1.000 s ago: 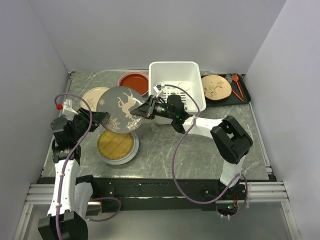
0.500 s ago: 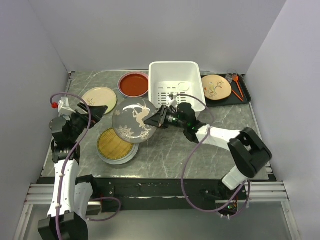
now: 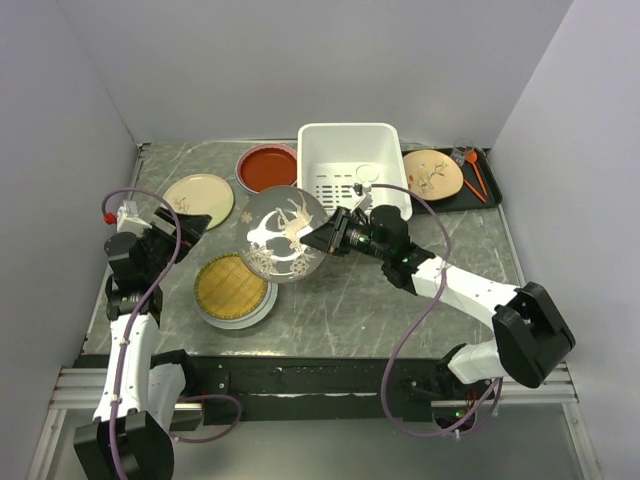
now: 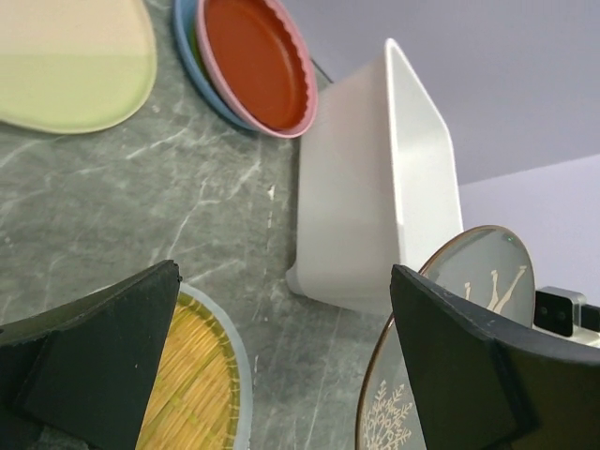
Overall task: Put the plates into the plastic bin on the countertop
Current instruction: Place the plate in the plastic bin.
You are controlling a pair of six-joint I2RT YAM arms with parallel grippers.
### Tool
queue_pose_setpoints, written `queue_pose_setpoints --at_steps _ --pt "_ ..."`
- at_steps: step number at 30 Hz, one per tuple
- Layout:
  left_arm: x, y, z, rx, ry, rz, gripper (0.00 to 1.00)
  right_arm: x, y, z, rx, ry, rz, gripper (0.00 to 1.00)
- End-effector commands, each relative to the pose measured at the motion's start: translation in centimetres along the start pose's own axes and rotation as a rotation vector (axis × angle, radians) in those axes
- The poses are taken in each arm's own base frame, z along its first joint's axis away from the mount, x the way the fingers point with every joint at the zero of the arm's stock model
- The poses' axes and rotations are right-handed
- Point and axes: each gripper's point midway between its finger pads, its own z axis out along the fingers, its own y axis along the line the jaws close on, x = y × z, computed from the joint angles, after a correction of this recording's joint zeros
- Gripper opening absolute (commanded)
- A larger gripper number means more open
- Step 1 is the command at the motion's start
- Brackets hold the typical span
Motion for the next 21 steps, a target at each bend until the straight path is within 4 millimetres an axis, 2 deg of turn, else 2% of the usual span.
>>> queue_pose_setpoints --at_steps 1,2,5,12,21 --pt "0.2 1.1 0.5 -0.044 0.019 -0.006 0.99 -6.6 6.7 -0.2 -0.147 -0.152 -0.109 0.00" --pt "0.4 1.4 0.6 -0.051 0.028 -0.012 0.99 -7.5 7.2 0.2 -0.154 -0.158 -0.121 0.00" --pt "1.3 2.3 0.9 -0.070 0.062 -0.026 0.99 -8.5 7.9 0.9 -0.166 -0.155 -0.130 0.00" --pt "2.6 3.8 0.6 -0.090 0.074 -0.026 0.99 -10.6 7.9 1.1 -0.156 -0.188 -0.138 0.00" --pt "3.4 3.6 1.4 -0.038 0.109 -0.058 0.99 -14.6 5.8 -1.5 -0.074 -0.322 -0.146 0.00"
